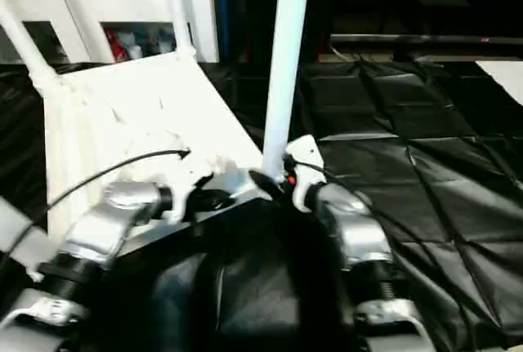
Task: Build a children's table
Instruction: Rotate leg to tighten
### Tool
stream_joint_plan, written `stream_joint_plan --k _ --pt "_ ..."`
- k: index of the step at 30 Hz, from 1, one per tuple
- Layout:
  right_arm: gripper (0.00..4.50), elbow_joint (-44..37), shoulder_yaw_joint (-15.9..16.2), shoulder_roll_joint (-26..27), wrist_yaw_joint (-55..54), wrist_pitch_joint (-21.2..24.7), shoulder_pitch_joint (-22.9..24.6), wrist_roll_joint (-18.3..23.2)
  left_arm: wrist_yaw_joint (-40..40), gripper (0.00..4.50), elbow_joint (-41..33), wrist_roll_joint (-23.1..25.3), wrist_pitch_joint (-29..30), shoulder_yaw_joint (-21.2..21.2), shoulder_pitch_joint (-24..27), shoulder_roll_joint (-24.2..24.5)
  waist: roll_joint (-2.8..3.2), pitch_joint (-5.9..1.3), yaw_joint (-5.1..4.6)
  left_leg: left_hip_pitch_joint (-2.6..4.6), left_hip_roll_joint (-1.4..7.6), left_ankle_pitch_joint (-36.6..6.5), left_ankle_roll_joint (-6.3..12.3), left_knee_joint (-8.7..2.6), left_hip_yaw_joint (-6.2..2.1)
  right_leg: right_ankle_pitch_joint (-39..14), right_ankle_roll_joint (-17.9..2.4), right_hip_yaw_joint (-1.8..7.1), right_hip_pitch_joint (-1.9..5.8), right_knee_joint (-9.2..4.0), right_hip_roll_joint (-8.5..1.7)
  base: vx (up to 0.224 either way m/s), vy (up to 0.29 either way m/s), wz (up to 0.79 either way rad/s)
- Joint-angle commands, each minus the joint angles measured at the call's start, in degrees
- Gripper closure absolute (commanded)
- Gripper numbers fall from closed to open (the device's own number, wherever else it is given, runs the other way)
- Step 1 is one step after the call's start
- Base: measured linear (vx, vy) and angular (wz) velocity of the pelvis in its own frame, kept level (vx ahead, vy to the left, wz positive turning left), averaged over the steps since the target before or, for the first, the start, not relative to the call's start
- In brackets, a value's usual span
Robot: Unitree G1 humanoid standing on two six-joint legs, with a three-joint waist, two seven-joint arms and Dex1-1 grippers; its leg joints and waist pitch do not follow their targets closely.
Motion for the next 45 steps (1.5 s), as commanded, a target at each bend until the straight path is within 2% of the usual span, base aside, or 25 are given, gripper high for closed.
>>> stream_joint_plan --k 1,5,10,16,17,19,20,24,29,34,36,37,38,39,40,41,43,44,45 --pt "0.92 -2.8 10.2 1.6 11.5 0.8 1.1 3.2 -2.5 4.50 -2.2 -2.4 -2.7 -2.9 -1.1 -0.9 -0.34 -3.36 0.27 0.04 2.82 -8.6 4.51 -3.41 -0.88 -6.5 -13.9 2.64 2.68 -4.27 -4.60 0.000 0.000 0.00" --pt "0.92 -5.1 11.3 -3.0 18.8 1.7 1.6 3.2 -6.4 4.50 -1.6 -2.6 -3.7 -2.7 -1.2 1.9 -0.28 -3.30 0.53 0.06 2.98 -8.7 5.25 -3.32 -0.80 -5.4 -14.6 2.51 2.61 -4.12 -4.45 0.000 0.000 0.00" --pt "0.92 -5.7 12.0 -5.5 23.0 2.0 1.8 2.9 -9.4 4.50 -1.2 -3.3 -4.6 -3.0 -1.5 3.7 -0.18 -3.06 1.14 0.49 3.34 -11.4 3.78 -3.59 -0.80 -9.6 -14.3 2.59 2.23 -4.34 -4.57 0.000 0.000 0.00" --pt "0.92 -7.3 13.3 -7.7 26.5 2.7 2.3 3.9 -12.2 4.50 -0.8 -4.0 -5.5 -3.4 -1.7 5.2 -0.25 -3.10 1.69 0.39 3.30 -10.9 3.30 -3.57 -0.78 -8.9 -14.3 2.65 2.34 -4.21 -4.67 0.000 0.000 0.00" --pt "1.07 -7.6 13.4 -8.1 27.3 3.2 2.4 3.9 -12.5 4.50 -0.4 -4.0 -5.9 -3.4 -1.8 5.3 -0.24 -3.14 1.74 0.38 3.29 -10.7 3.23 -3.55 -0.80 -8.7 -14.2 2.63 2.38 -4.18 -4.66 0.000 0.000 0.00" --pt "1.07 -7.8 13.5 -8.2 27.5 3.4 2.5 3.8 -12.6 4.50 -0.3 -3.9 -6.0 -3.4 -1.8 5.4 -0.25 -3.19 1.74 0.37 3.29 -10.5 3.26 -3.52 -0.80 -8.4 -14.2 2.63 2.40 -4.13 -4.68 0.000 0.000 0.00" --pt "1.33 -8.0 13.7 -8.4 27.9 3.7 2.6 3.7 -12.7 4.50 0.0 -3.9 -6.2 -3.5 -1.8 5.5 -0.32 -3.21 1.81 0.34 3.26 -10.0 3.38 -3.49 -0.79 -8.0 -14.2 2.61 2.45 -4.08 -4.67 0.000 0.000 0.00" --pt "1.49 -7.8 14.5 -8.9 28.2 3.3 2.9 3.2 -13.0 4.50 0.3 -3.8 -6.6 -3.9 -1.7 5.6 -0.27 -3.22 1.91 0.45 3.29 -10.4 3.15 -3.48 -0.79 -9.0 -14.1 2.59 2.36 -4.21 -4.71 0.000 0.000 0.00" --pt "1.96 -7.8 14.3 -8.6 27.8 3.8 3.0 3.2 -12.7 4.50 0.3 -3.8 -6.7 -4.1 -1.6 5.5 -0.28 -3.24 2.07 0.45 3.26 -10.0 3.11 -3.43 -0.74 -8.4 -14.2 2.60 2.37 -4.13 -4.66 0.000 0.000 0.00" --pt "2.21 -7.9 13.7 -7.7 26.5 4.2 3.7 3.6 -10.1 4.50 0.7 -3.5 -5.7 -3.7 -1.8 4.2 -0.15 -3.28 2.27 0.48 3.27 -9.8 3.17 -3.39 -0.74 -8.0 -14.2 2.57 2.39 -4.09 -4.65 0.000 0.000 0.00" --pt "2.39 -6.9 12.6 -5.9 23.6 4.1 4.0 3.9 -6.4 4.50 1.3 -3.2 -4.6 -2.8 -2.5 2.4 -0.16 -3.07 2.29 0.58 3.28 -11.0 2.74 -3.51 -0.72 -9.8 -14.0 2.63 2.27 -4.33 -4.68 0.000 0.000 0.00" --pt "2.39 -6.1 11.8 -4.6 21.0 3.8 4.0 3.6 -4.6 4.50 1.6 -3.1 -3.9 -2.4 -2.9 1.3 -0.22 -2.90 2.31 0.77 3.26 -12.5 2.14 -3.64 -0.71 -12.4 -13.6 2.67 2.12 -4.65 -4.72 0.000 0.000 0.00" --pt "2.40 -3.3 9.5 -1.3 12.9 3.9 3.5 2.4 0.0 4.50 2.0 -2.5 -2.3 -1.5 -3.6 -1.0 -0.26 -2.58 2.16 0.97 3.19 -14.8 1.27 -3.84 -0.82 -16.9 -12.8 2.73 1.93 -5.11 -4.86 0.000 0.000 0.00" --pt "2.43 -2.6 8.9 -0.4 10.7 3.8 3.4 2.0 1.3 4.50 2.0 -2.4 -1.8 -1.3 -3.8 -1.6 -0.30 -2.23 1.80 1.11 2.96 -17.6 0.09 -4.02 -1.08 -23.4 -11.3 2.55 1.77 -5.69 -4.98 0.000 0.000 0.00" --pt "2.43 -1.4 8.1 1.2 6.8 4.0 3.2 1.3 3.1 4.50 2.0 -2.4 -0.9 -1.0 -4.1 -2.8 -0.43 -2.27 1.69 1.21 2.90 -18.6 -0.34 -4.02 -1.24 -26.1 -10.2 2.49 1.78 -5.90 -5.06 0.000 0.000 0.00" --pt "2.45 -0.9 7.7 2.1 4.7 4.0 3.2 1.0 4.1 4.50 1.9 -2.4 -0.4 -0.8 -4.2 -3.5 -0.41 -2.22 1.26 1.45 2.85 -20.0 -0.94 -4.08 -1.43 -29.6 -8.8 2.50 1.40 -6.25 -5.06 -0.053 0.001 -0.04" --pt "2.45 0.3 7.1 3.7 1.0 3.8 3.0 0.2 6.6 4.50 2.2 -2.2 0.2 -0.4 -4.7 -5.0 -0.29 -2.18 0.82 1.26 2.84 -20.8 -1.00 -4.22 -1.70 -31.2 -7.7 2.41 1.48 -6.44 -5.05 -0.026 0.000 -0.02" --pt "2.47 2.6 5.7 6.7 -6.5 3.7 2.3 -1.0 11.5 4.50 3.0 -1.3 0.6 0.0 -5.6 -7.9 -0.29 -2.13 0.22 1.12 2.73 -21.7 -1.34 -4.30 -1.81 -32.3 -6.8 2.30 1.32 -6.65 -4.93 0.000 0.000 0.00" --pt "2.48 3.1 5.3 7.6 -8.5 3.9 2.2 -1.3 12.7 4.50 3.1 -1.0 0.6 0.2 -5.9 -8.7 -0.31 -2.06 -0.13 1.20 2.71 -22.2 -1.50 -4.30 -1.81 -32.8 -6.6 2.31 1.07 -6.83 -4.89 0.000 0.000 0.00"
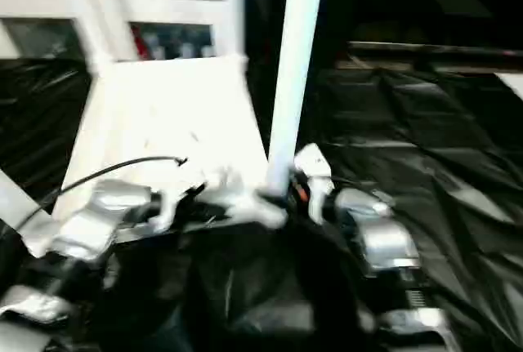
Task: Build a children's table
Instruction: Rotate leg to tighten
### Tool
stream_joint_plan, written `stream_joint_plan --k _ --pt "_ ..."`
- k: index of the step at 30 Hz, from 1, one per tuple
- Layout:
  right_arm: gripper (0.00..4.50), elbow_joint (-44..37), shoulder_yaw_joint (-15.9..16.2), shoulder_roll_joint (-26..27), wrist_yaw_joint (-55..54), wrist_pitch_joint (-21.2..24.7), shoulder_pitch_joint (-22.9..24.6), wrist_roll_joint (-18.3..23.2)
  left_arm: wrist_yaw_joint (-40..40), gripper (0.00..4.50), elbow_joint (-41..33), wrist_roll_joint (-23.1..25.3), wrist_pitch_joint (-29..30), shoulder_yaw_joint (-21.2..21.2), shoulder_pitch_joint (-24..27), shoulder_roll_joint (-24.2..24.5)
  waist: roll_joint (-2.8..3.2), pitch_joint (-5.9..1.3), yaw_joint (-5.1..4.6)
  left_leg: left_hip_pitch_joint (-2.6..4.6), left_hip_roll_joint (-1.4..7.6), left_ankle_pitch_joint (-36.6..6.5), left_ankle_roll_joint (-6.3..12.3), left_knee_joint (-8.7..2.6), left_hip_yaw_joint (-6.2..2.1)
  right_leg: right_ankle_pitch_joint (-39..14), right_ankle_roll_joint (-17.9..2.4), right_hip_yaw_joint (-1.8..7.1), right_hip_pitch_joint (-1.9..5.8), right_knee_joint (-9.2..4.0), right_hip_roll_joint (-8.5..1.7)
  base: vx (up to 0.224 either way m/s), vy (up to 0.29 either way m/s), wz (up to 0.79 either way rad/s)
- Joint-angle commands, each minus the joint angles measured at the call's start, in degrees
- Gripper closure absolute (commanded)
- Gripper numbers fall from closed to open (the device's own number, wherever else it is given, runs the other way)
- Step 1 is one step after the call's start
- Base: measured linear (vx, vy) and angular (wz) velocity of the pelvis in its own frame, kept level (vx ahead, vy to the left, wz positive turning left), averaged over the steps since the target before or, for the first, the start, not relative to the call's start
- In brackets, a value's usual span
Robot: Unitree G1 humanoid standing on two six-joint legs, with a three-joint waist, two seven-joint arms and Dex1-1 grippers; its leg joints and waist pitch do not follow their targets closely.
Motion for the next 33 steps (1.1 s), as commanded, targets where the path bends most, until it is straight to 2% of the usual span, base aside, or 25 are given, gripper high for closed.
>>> stream_joint_plan --k 1,2,4,5,7,9,11,15,17,19,20,22,25,28,33 --pt "2.48 3.7 6.4 6.0 -0.7 2.6 1.8 0.3 7.8 4.50 -0.8 -1.4 -0.5 0.9 -3.9 -5.2 -0.33 -2.19 -0.54 0.91 2.49 -23.0 -1.43 -4.51 -1.91 -34.4 -6.2 2.07 0.53 -7.04 -4.80 0.000 0.000 0.00" --pt "2.48 4.7 6.6 7.5 -3.3 1.3 1.2 -0.9 9.2 4.50 -0.8 -1.2 -0.5 0.7 -4.3 -7.3 -0.05 -2.25 -0.54 0.83 2.50 -22.8 -1.00 -4.54 -2.01 -34.8 -5.7 2.07 0.61 -7.20 -4.96 0.000 0.000 0.00" --pt "2.48 5.1 7.0 8.0 -3.6 0.3 0.9 -1.6 9.3 4.50 -0.9 -1.2 -0.4 0.4 -4.3 -8.1 -0.09 -2.32 -0.77 0.63 2.59 -22.8 -0.79 -4.65 -2.07 -33.7 -5.8 2.00 0.66 -7.21 -4.89 0.000 0.000 0.00" --pt "2.48 5.4 7.2 8.3 -3.8 -0.4 0.6 -2.0 9.2 4.50 -1.1 -1.2 -0.4 0.1 -4.4 -8.6 -0.12 -2.54 -0.70 0.30 2.62 -21.5 -0.05 -4.84 -2.01 -30.7 -6.2 2.07 0.99 -7.01 -4.82 0.000 0.000 0.00" --pt "2.48 5.1 6.7 9.1 -2.9 -0.8 0.2 -1.1 8.1 4.50 -1.5 -1.3 -0.7 -0.6 -4.2 -8.7 0.20 -2.70 -0.58 0.37 2.74 -20.0 0.46 -4.93 -1.77 -26.0 -7.6 2.30 0.94 -6.72 -4.64 0.000 0.000 0.00" --pt "1.96 3.8 6.5 9.5 -0.6 -0.7 0.1 0.7 6.7 4.50 -1.8 -1.5 -1.2 -1.6 -4.0 -8.1 0.20 -2.73 -0.54 0.24 2.78 -19.2 0.83 -4.97 -1.64 -22.6 -9.0 2.43 1.13 -6.38 -4.57 0.000 0.000 0.00" --pt "1.81 2.2 6.9 9.3 1.8 0.1 0.6 1.8 5.0 4.50 -2.0 -1.2 -1.7 -2.1 -3.5 -6.9 0.06 -2.79 -0.46 0.22 2.81 -18.1 1.53 -4.89 -1.41 -20.1 -10.0 2.53 1.27 -6.21 -4.57 0.000 0.000 0.00" --pt "1.44 -0.6 9.3 6.2 7.9 0.8 1.6 3.0 1.4 4.50 -2.8 -1.2 -1.8 -2.8 -2.5 -4.3 -0.02 -2.92 -0.21 0.18 2.81 -16.6 2.41 -4.65 -1.16 -19.5 -10.4 2.73 1.40 -6.11 -4.69 0.000 0.000 0.00" --pt "1.17 -3.0 11.2 2.6 13.9 1.0 2.5 3.2 -4.0 4.50 -4.3 -1.6 -1.8 -4.1 -1.3 -0.7 -0.22 -3.10 -0.07 -0.19 2.90 -14.0 2.92 -4.67 -1.29 -16.5 -11.0 2.55 1.95 -5.64 -4.67 0.000 0.000 0.00" --pt "1.17 -3.7 11.7 1.4 15.9 1.1 2.7 3.4 -5.4 4.50 -4.6 -1.6 -1.8 -4.4 -1.0 0.3 0.00 -3.07 -0.20 -0.35 2.96 -12.6 3.59 -4.62 -1.12 -14.4 -11.7 2.55 1.89 -5.41 -4.63 0.000 0.000 0.00" --pt "1.17 -4.6 12.3 -0.3 18.3 1.5 3.0 3.7 -7.2 4.50 -5.0 -1.7 -1.9 -4.7 -0.8 1.6 0.01 -3.17 0.03 -0.07 2.98 -12.3 3.75 -4.40 -1.05 -14.1 -11.9 2.51 1.90 -5.44 -4.61 0.000 0.000 0.00" --pt "1.17 -6.0 13.4 -2.9 21.9 2.4 3.5 4.2 -9.5 4.50 -5.4 -1.9 -2.2 -4.9 -0.5 3.3 0.13 -3.35 0.09 -0.15 3.00 -9.7 4.27 -4.24 -0.95 -9.6 -13.2 2.56 2.08 -4.88 -4.50 0.027 -0.006 0.01" --pt "1.17 -7.0 14.4 -6.0 26.8 3.2 3.8 4.1 -11.9 4.50 -5.2 -2.0 -3.3 -4.9 -0.3 5.4 0.23 -3.42 0.20 0.04 3.09 -9.1 4.91 -4.11 -0.90 -5.8 -14.8 2.39 2.18 -4.49 -4.36 0.000 0.000 0.00" --pt "1.17 -7.0 15.0 -8.5 30.6 2.7 3.7 3.2 -14.7 4.50 -4.8 -1.9 -4.7 -5.6 -0.1 7.9 0.26 -3.28 0.42 0.05 3.17 -9.8 4.75 -4.21 -0.82 -6.6 -15.2 2.32 2.19 -4.53 -4.38 0.000 0.000 0.00" --pt "1.17 -6.8 16.2 -10.6 33.2 2.2 3.3 2.8 -18.2 4.50 -5.1 -2.6 -5.5 -5.5 -0.1 10.5 0.27 -2.97 0.67 0.62 3.30 -13.9 2.58 -4.53 -0.85 -14.3 -13.9 2.50 1.75 -5.19 -4.52 0.000 0.000 0.00"
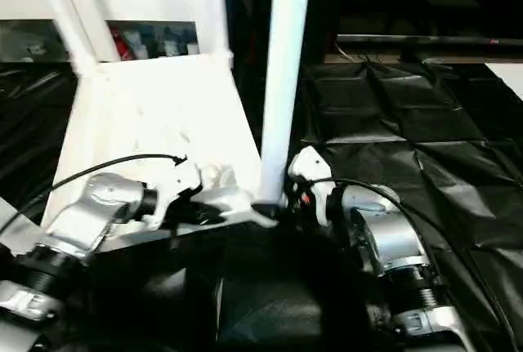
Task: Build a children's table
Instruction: Rotate leg to tighten
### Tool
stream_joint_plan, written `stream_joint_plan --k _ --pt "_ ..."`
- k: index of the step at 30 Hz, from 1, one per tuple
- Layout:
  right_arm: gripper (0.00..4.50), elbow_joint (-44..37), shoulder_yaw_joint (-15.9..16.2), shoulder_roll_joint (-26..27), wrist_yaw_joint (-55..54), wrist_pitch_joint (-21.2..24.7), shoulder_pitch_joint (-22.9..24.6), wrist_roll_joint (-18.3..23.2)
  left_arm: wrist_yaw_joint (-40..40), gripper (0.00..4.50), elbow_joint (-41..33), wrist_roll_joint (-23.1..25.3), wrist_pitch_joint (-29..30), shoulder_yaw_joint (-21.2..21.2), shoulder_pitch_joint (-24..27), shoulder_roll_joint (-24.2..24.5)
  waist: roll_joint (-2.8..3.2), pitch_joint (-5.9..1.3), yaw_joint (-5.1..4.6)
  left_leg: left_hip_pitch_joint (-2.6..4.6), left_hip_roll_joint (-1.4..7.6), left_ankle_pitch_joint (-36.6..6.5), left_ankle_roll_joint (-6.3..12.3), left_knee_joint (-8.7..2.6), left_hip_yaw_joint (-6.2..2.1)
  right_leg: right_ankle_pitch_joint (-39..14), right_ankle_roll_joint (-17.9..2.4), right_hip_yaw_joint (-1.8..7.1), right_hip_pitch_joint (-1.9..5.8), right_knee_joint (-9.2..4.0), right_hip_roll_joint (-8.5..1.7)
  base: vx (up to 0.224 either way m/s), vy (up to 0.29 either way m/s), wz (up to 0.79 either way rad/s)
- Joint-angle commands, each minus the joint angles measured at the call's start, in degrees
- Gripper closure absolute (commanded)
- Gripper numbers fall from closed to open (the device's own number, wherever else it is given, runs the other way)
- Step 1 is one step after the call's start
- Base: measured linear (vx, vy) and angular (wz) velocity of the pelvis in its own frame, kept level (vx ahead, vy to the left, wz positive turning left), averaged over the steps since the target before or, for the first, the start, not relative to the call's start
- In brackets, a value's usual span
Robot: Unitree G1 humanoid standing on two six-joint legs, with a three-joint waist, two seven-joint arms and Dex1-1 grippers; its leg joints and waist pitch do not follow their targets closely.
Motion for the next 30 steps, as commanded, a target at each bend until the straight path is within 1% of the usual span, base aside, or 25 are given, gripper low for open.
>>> stream_joint_plan --k 1,2,3,4,5,7,10,12,13,18,21,22,24,25,26,27,28,29,30 --pt "1.30 0.9 7.4 1.1 5.1 0.4 1.6 -0.1 -0.9 4.50 -1.7 -1.0 -1.0 -1.3 -0.6 -0.7 -0.14 -2.73 0.01 0.69 3.22 -13.9 2.47 -3.77 -0.75 -14.8 -13.5 2.71 1.79 -4.48 -4.66 0.000 0.000 0.00" --pt "1.30 1.1 7.2 1.3 4.9 0.5 1.5 -0.1 -1.0 4.50 -1.7 -1.1 -1.0 -1.3 -0.6 -0.6 -0.22 -2.74 0.04 0.56 3.22 -13.6 2.34 -3.82 -0.77 -14.5 -13.5 2.72 1.85 -4.37 -4.63 0.000 0.000 0.00" --pt "1.30 1.2 7.1 1.4 4.8 0.6 1.5 0.0 -1.1 4.50 -1.8 -1.1 -1.1 -1.3 -0.5 -0.5 -0.15 -2.74 0.12 0.58 3.24 -13.5 2.30 -3.81 -0.78 -14.4 -13.5 2.75 1.83 -4.38 -4.69 0.000 0.000 0.00" --pt "1.41 1.2 6.9 1.7 4.6 0.8 1.4 0.1 -1.1 4.50 -1.8 -1.2 -1.0 -1.3 -0.5 -0.5 -0.15 -2.82 0.19 0.50 3.23 -12.9 2.29 -3.81 -0.80 -13.6 -13.5 2.72 1.94 -4.22 -4.63 0.000 0.000 0.00" --pt "1.62 1.3 6.8 1.8 4.6 0.9 1.4 0.2 -1.1 4.50 -1.7 -1.3 -1.1 -1.3 -0.5 -0.5 -0.16 -2.93 0.30 0.41 3.21 -12.0 2.41 -3.74 -0.79 -12.1 -13.7 2.71 2.02 -4.06 -4.62 0.000 0.000 0.00" --pt "1.72 1.1 6.7 1.9 5.0 1.0 1.4 0.4 -1.4 4.50 -1.7 -1.4 -1.3 -1.5 -0.5 -0.3 -0.16 -3.00 0.42 0.35 3.18 -11.1 2.67 -3.67 -0.76 -10.2 -14.0 2.66 2.10 -3.88 -4.58 0.000 0.000 0.00" --pt "2.03 1.1 7.0 1.8 5.3 1.1 1.4 0.4 -1.6 4.50 -1.6 -1.6 -1.6 -1.7 -0.5 -0.1 -0.16 -3.13 0.52 0.24 3.12 -9.8 3.17 -3.49 -0.69 -8.0 -14.4 2.62 2.25 -3.65 -4.60 0.000 0.000 0.00" --pt "2.11 1.1 7.2 1.8 5.3 1.1 1.4 0.5 -1.7 4.50 -1.5 -1.6 -1.6 -1.6 -0.5 -0.1 -0.14 -3.10 0.54 0.26 3.14 -9.8 3.29 -3.50 -0.68 -8.0 -14.5 2.56 2.24 -3.64 -4.55 0.000 0.000 0.00" --pt "2.27 1.0 7.4 1.7 5.4 1.0 1.5 0.6 -1.7 4.50 -1.3 -1.5 -1.6 -1.6 -0.6 -0.2 -0.14 -3.09 0.62 0.30 3.16 -10.1 3.21 -3.49 -0.66 -8.5 -14.5 2.58 2.22 -3.71 -4.62 0.000 0.000 0.00" --pt "2.43 1.0 7.5 1.7 5.7 1.0 2.0 0.8 -1.0 4.50 -0.9 -1.5 -1.5 -1.7 -0.7 -0.2 -0.15 -3.01 0.64 0.40 3.16 -11.2 2.67 -3.58 -0.71 -10.8 -13.9 2.62 2.14 -3.90 -4.62 0.000 0.000 0.00" --pt "2.44 1.2 5.5 4.2 2.9 2.1 3.2 2.6 4.0 4.50 0.1 -1.1 0.0 -0.4 -1.3 -2.1 -0.20 -3.01 0.65 0.38 3.17 -11.1 2.64 -3.60 -0.71 -10.8 -13.8 2.63 2.16 -3.89 -4.62 0.000 0.000 0.00" --pt "2.45 1.3 5.3 4.6 2.4 2.2 3.2 2.6 4.5 4.50 0.2 -1.1 0.2 -0.3 -1.4 -2.3 -0.19 -2.90 0.71 0.47 3.17 -11.6 2.56 -3.62 -0.67 -11.3 -13.8 2.66 1.99 -4.02 -4.62 0.000 0.000 0.00" --pt "2.46 2.7 3.1 7.9 -3.0 2.6 3.5 3.1 9.3 4.50 0.5 -0.9 2.4 0.9 -2.2 -5.0 -0.20 -2.70 0.61 0.66 3.12 -13.3 1.92 -3.72 -0.66 -14.3 -13.5 2.71 1.76 -4.40 -4.71 0.000 0.000 0.00" --pt "2.46 3.0 2.6 8.8 -4.4 2.6 3.5 3.2 10.4 4.50 0.5 -0.8 3.0 1.1 -2.4 -5.7 -0.28 -2.59 0.52 0.81 3.11 -14.7 1.27 -3.85 -0.78 -17.5 -12.8 2.72 1.68 -4.69 -4.82 0.000 0.000 0.00" --pt "2.46 3.9 1.4 10.8 -7.9 3.0 3.3 3.2 12.2 4.50 0.4 -0.7 3.7 1.3 -2.7 -7.1 -0.40 -2.40 0.22 0.63 3.02 -15.7 0.77 -4.02 -0.93 -20.8 -11.7 2.68 1.70 -4.94 -4.85 0.000 0.000 0.00" --pt "2.46 4.6 0.6 12.2 -10.2 3.3 3.2 3.3 13.3 4.50 0.4 -0.6 4.2 1.3 -2.9 -8.1 -0.35 -2.33 0.16 0.64 2.96 -16.5 0.48 -4.08 -1.09 -22.9 -11.1 2.57 1.65 -5.10 -4.90 0.000 0.000 0.00" --pt "2.46 5.7 -0.3 14.1 -13.9 3.5 2.9 2.8 14.9 4.50 0.4 -0.5 5.1 1.3 -3.2 -9.6 -0.38 -2.28 -0.08 0.86 2.91 -18.2 0.06 -4.14 -1.18 -26.0 -9.9 2.52 1.36 -5.46 -4.84 0.000 0.000 0.00" --pt "2.46 6.9 -0.6 15.8 -17.3 3.0 2.5 1.9 16.8 4.50 0.7 -0.3 5.6 1.3 -3.5 -11.3 -0.43 -2.23 -0.27 0.80 2.90 -18.5 -0.16 -4.17 -1.23 -26.9 -9.4 2.58 1.32 -5.54 -4.89 0.000 0.000 0.00" --pt "2.46 8.1 -0.6 17.1 -20.5 2.0 2.1 0.7 18.4 4.50 1.0 -0.1 6.1 1.3 -3.8 -12.8 -0.49 -2.14 -0.71 0.66 2.75 -19.2 -0.56 -4.24 -1.40 -28.6 -8.6 2.46 1.24 -5.72 -4.84 0.000 0.000 0.00"
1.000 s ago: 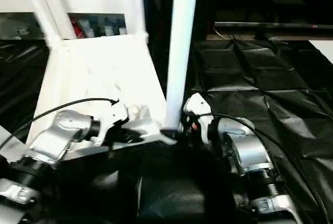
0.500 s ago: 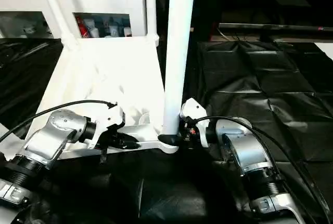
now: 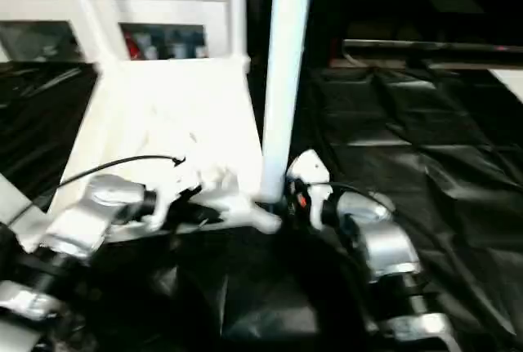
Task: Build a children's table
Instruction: Rotate leg to tighten
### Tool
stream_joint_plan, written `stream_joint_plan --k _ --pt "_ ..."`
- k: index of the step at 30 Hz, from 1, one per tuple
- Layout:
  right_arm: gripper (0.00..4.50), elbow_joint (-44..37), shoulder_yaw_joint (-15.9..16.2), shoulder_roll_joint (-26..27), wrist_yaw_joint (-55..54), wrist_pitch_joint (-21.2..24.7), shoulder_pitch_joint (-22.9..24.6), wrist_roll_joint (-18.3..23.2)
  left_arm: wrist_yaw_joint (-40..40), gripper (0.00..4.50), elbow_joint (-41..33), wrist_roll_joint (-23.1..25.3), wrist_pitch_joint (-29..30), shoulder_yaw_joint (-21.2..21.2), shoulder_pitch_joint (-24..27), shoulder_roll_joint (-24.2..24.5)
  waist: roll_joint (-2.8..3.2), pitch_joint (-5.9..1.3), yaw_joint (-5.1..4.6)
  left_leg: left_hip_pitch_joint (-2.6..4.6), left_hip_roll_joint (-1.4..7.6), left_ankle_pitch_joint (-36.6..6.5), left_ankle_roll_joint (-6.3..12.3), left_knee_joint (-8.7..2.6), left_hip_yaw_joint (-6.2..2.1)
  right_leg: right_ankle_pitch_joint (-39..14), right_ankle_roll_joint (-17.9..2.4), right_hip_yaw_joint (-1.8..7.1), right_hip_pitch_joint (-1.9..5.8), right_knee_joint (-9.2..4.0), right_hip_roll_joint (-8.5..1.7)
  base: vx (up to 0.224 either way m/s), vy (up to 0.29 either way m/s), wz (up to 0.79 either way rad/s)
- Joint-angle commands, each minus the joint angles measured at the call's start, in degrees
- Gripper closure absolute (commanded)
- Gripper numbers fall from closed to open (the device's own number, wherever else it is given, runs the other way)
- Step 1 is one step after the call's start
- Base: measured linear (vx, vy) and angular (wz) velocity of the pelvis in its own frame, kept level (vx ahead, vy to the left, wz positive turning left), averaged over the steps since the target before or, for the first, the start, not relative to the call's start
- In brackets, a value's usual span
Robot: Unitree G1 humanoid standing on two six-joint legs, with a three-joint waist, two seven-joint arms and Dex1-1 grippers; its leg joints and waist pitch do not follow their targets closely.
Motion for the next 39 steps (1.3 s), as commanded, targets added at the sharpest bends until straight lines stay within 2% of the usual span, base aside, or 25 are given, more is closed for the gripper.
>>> stream_joint_plan --k 1,3,5,6,7,9,13,14,15,19,22,24,25,26,27,29,32,35,38,39 --pt "2.46 6.2 6.3 9.7 -5.9 1.9 -0.5 0.2 9.2 4.50 0.0 -0.9 0.6 -1.2 -3.7 -8.6 -0.23 -1.98 -0.48 0.39 2.74 -19.9 -0.95 -4.45 -1.67 -30.4 -8.0 2.21 1.02 -5.90 -4.86 0.000 0.000 0.00" --pt "2.46 7.2 6.0 10.7 -8.0 1.4 -1.2 -0.4 10.2 4.50 0.2 -0.7 0.4 -1.4 -3.8 -9.6 -0.40 -2.08 -1.27 0.07 2.48 -21.6 -1.07 -4.50 -2.07 -33.1 -6.3 1.84 1.14 -6.35 -4.91 0.000 0.000 0.00" --pt "2.46 8.0 6.0 11.7 -9.5 0.3 -2.0 -1.5 11.0 4.50 0.1 -0.5 0.5 -1.7 -3.8 -10.8 -0.30 -2.23 -1.47 0.39 2.53 -22.1 -0.76 -4.38 -2.08 -32.6 -6.2 1.92 0.84 -6.51 -4.92 0.000 0.000 0.00" --pt "2.46 8.1 6.1 11.9 -9.7 -0.1 -2.2 -2.0 11.0 4.50 0.0 -0.5 0.6 -1.8 -3.8 -11.1 -0.40 -2.16 -1.71 0.35 2.45 -22.4 0.06 -4.30 -1.95 -31.8 -6.6 1.95 0.72 -6.68 -4.76 0.000 0.000 0.00" --pt "2.46 8.0 6.3 12.1 -9.8 -0.6 -2.4 -2.3 10.8 4.50 -0.1 -0.5 0.5 -2.0 -3.8 -11.3 -0.40 -2.16 -1.71 0.35 2.45 -22.4 0.06 -4.30 -1.95 -31.8 -6.6 1.95 0.72 -6.68 -4.76 0.000 0.000 0.00" --pt "1.93 8.1 6.1 12.8 -10.2 -1.2 -2.5 -2.5 10.9 4.50 -0.3 -0.2 0.5 -2.1 -3.6 -11.6 -0.30 -2.20 -1.69 0.34 2.61 -22.1 0.47 -4.41 -1.89 -29.8 -7.3 2.06 0.62 -6.53 -4.68 0.000 0.000 0.00" --pt "1.72 7.4 6.2 12.7 -8.8 -0.4 -2.2 -1.8 9.7 4.50 -0.7 0.0 -0.1 -2.2 -3.2 -10.7 -0.25 -2.19 -1.81 0.26 2.68 -22.5 0.52 -4.59 -1.87 -27.6 -8.2 2.13 0.72 -6.30 -4.64 0.000 0.000 0.00" --pt "1.51 6.2 7.1 11.2 -6.4 -0.5 -1.7 -1.4 7.6 4.50 -1.4 -0.4 -1.0 -2.5 -2.6 -9.1 0.27 -2.16 -1.69 0.44 2.69 -22.8 0.43 -4.60 -1.89 -27.4 -8.4 2.20 0.63 -6.31 -4.66 0.000 0.000 0.00" --pt "1.37 6.2 7.1 11.2 -6.4 -0.5 -1.7 -1.4 7.6 4.50 -1.4 -0.4 -1.0 -2.5 -2.6 -9.1 0.02 -2.17 -1.78 0.42 2.68 -23.1 0.47 -4.58 -1.78 -27.2 -8.4 2.23 0.59 -6.44 -4.60 0.000 0.000 0.00" --pt "1.26 2.7 9.1 6.2 2.2 -0.5 -0.6 -0.4 2.5 4.50 -2.6 -1.2 -2.4 -3.4 -1.6 -5.6 -0.05 -2.47 -1.65 -0.03 2.84 -19.9 1.52 -4.57 -1.56 -20.9 -10.2 2.51 1.18 -5.70 -4.63 0.000 0.000 0.00" --pt "1.26 1.7 9.5 4.9 4.8 -0.5 -0.3 -0.1 1.3 4.50 -2.7 -1.4 -2.7 -3.5 -1.5 -4.8 -0.07 -2.74 -1.42 -0.09 2.86 -16.7 2.58 -4.25 -1.26 -16.1 -12.2 2.52 1.55 -5.28 -4.57 0.000 0.000 0.00" --pt "1.26 -0.3 10.3 1.5 10.6 0.0 0.1 1.0 -1.5 4.50 -2.7 -1.5 -3.4 -3.8 -1.3 -2.6 0.04 -2.84 -1.24 -0.16 2.82 -14.9 3.08 -4.09 -1.19 -14.2 -12.7 2.48 1.78 -5.06 -4.57 0.000 0.000 0.00" --pt "1.26 -0.3 10.3 1.5 10.6 0.0 0.1 1.0 -1.5 4.50 -2.7 -1.5 -3.4 -3.8 -1.3 -2.6 -0.02 -2.92 -1.10 -0.08 2.85 -14.2 3.58 -3.99 -1.11 -12.8 -13.1 2.44 1.84 -4.90 -4.46 0.000 0.000 0.00" --pt "1.26 -2.2 11.1 -2.0 16.0 1.2 0.4 2.0 -4.0 4.50 -2.1 -1.3 -4.6 -3.8 -1.3 -0.3 0.09 -2.99 -1.00 0.01 2.88 -13.3 4.02 -3.93 -1.07 -11.4 -13.7 2.42 1.91 -4.77 -4.47 0.000 0.000 0.00" --pt "1.26 -2.7 11.5 -3.3 17.9 1.4 0.4 2.2 -5.1 4.50 -1.7 -1.2 -5.2 -3.8 -1.5 0.7 0.04 -3.04 -1.00 -0.22 2.83 -12.5 4.33 -3.85 -1.09 -10.3 -13.9 2.38 2.17 -4.62 -4.41 0.000 0.000 0.00" --pt "1.26 -3.3 12.0 -4.8 20.2 2.0 0.4 2.3 -6.8 4.50 -1.4 -1.2 -5.9 -3.8 -1.6 2.1 0.18 -3.07 -0.60 -0.06 3.02 -10.9 5.04 -3.80 -0.97 -7.3 -15.0 2.29 2.04 -4.28 -4.36 0.000 0.000 0.00" --pt "1.26 -4.1 13.5 -7.1 24.4 3.0 0.5 2.0 -10.4 4.50 -1.0 -1.4 -7.7 -3.9 -1.5 4.6 0.22 -2.98 0.11 0.12 3.23 -11.1 4.51 -3.91 -0.86 -7.8 -15.1 2.19 2.09 -4.17 -4.33 0.000 0.000 0.00" --pt "1.26 -4.3 14.0 -7.7 25.8 3.1 0.5 1.7 -11.6 4.50 -1.1 -1.6 -8.0 -3.9 -1.4 5.4 0.18 -2.87 0.36 0.32 3.30 -13.1 3.30 -4.06 -0.83 -11.2 -14.7 2.23 1.96 -4.35 -4.44 0.000 0.000 0.00" --pt "1.26 -4.3 14.9 -8.2 27.2 3.7 0.3 1.7 -12.9 4.50 -1.2 -1.9 -8.4 -4.0 -1.2 6.6 -0.15 -2.77 0.51 0.41 3.30 -13.7 2.65 -4.16 -0.81 -13.3 -14.2 2.33 1.80 -4.47 -4.49 0.000 0.000 0.00" --pt "1.26 -4.3 15.0 -8.3 27.3 3.8 0.3 1.8 -13.0 4.50 -1.2 -2.0 -8.4 -4.1 -1.2 6.7 -0.06 -2.78 0.59 0.42 3.29 -13.7 2.60 -4.16 -0.85 -13.5 -14.1 2.33 1.81 -4.47 -4.54 0.000 0.000 0.00"
